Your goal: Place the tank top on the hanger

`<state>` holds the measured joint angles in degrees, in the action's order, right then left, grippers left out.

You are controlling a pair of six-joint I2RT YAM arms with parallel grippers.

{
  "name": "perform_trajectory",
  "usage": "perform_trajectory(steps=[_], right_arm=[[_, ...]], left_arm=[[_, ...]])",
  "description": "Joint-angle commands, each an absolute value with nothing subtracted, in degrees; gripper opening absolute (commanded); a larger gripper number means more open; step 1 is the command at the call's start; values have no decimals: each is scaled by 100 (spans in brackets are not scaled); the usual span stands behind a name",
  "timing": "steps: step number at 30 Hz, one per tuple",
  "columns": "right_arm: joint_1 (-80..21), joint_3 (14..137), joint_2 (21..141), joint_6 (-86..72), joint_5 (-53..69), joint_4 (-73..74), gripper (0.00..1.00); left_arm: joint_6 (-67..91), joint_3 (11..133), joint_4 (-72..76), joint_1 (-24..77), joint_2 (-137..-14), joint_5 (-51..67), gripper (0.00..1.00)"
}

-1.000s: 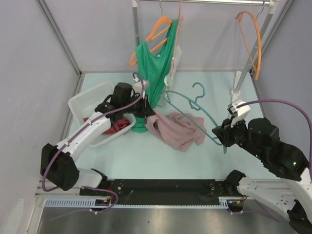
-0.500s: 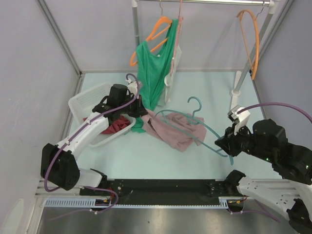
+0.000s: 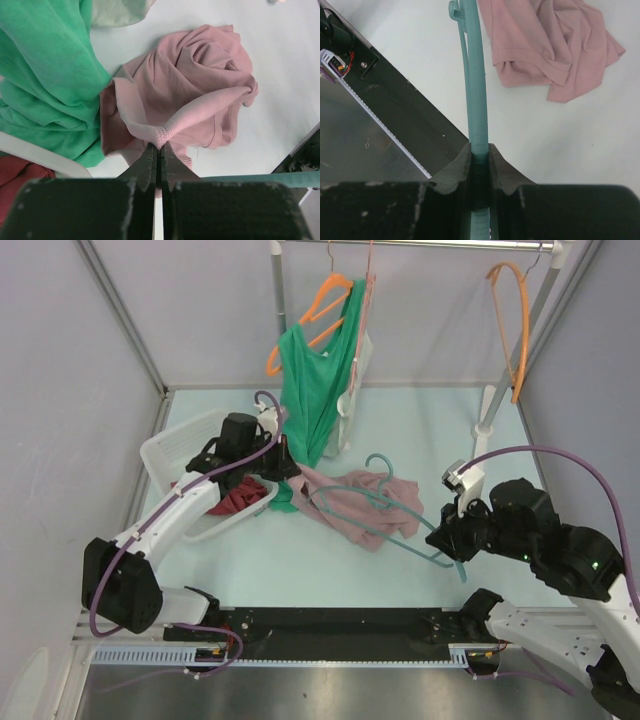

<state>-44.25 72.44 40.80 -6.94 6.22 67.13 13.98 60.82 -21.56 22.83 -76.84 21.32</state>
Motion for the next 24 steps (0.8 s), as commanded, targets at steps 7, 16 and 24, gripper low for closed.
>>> perform_trajectory(steps=[7,16,24], right_arm=[[-4447,6899,4052,-633,457,5766,0],[-4588,6724,4096,-676,308,5467,0],[-4904,6364,4245,-993,133,4835,0]], left_arm=[[1380,6100,-1925,2197,-7418,2750,0],[1520,6100,-1811,2101,-7348,3417,0],[2337,6231,-1143,2039,-7304,4183,0]])
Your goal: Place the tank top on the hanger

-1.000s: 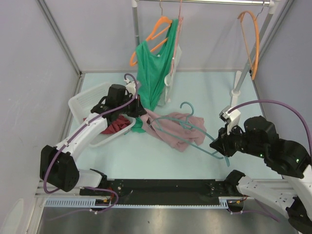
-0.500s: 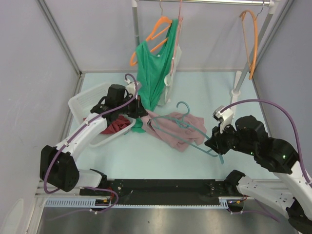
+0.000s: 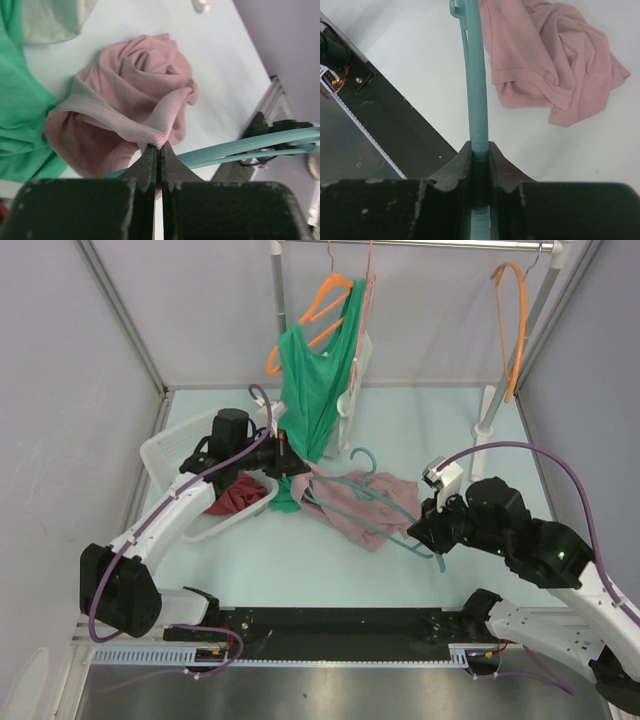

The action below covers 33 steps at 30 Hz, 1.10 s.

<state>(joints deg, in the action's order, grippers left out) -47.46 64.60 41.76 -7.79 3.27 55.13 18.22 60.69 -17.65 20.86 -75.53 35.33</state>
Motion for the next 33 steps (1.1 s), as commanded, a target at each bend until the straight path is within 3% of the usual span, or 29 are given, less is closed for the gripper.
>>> perform_trajectory(steps=[1,10,24,25,27,28,29,31,33], right_arm=[[-4965,6311,4263,-1045,10,4808,0],[-5712,5898,4140,-1283,-1019,3807,0],[-7435,5511,3569,-914,-2821,2470,0],[-7444,5528,3568,-923,-2830,2470,0],[-7471,5563,3586,-940,-2804,2557,0],[-7471,5581,3595,-932,-2769,2584,0],[-7479,5572,3603,-949,-2760,2636,0],[-7471,5581,3621,-941,-2707,2724,0],[-7471,5625,3639,-923,-2672,2821,0]], left_arm=[[2381,6266,-1134,2039,-7269,4184,0],[3251,6407,-774,2127,-6619,4351,0],[3402,6170,-782,2470,-6038,3376,1],[3280,6213,-887,2470,-6047,3253,15],[2893,6345,-1256,2478,-6029,2866,31],[2796,6372,-1309,2470,-6012,2804,52],[2717,6398,-1414,2478,-5977,2743,65],[2488,6468,-1502,2470,-5854,2646,87],[2216,6556,-1634,2470,-5723,2619,99]])
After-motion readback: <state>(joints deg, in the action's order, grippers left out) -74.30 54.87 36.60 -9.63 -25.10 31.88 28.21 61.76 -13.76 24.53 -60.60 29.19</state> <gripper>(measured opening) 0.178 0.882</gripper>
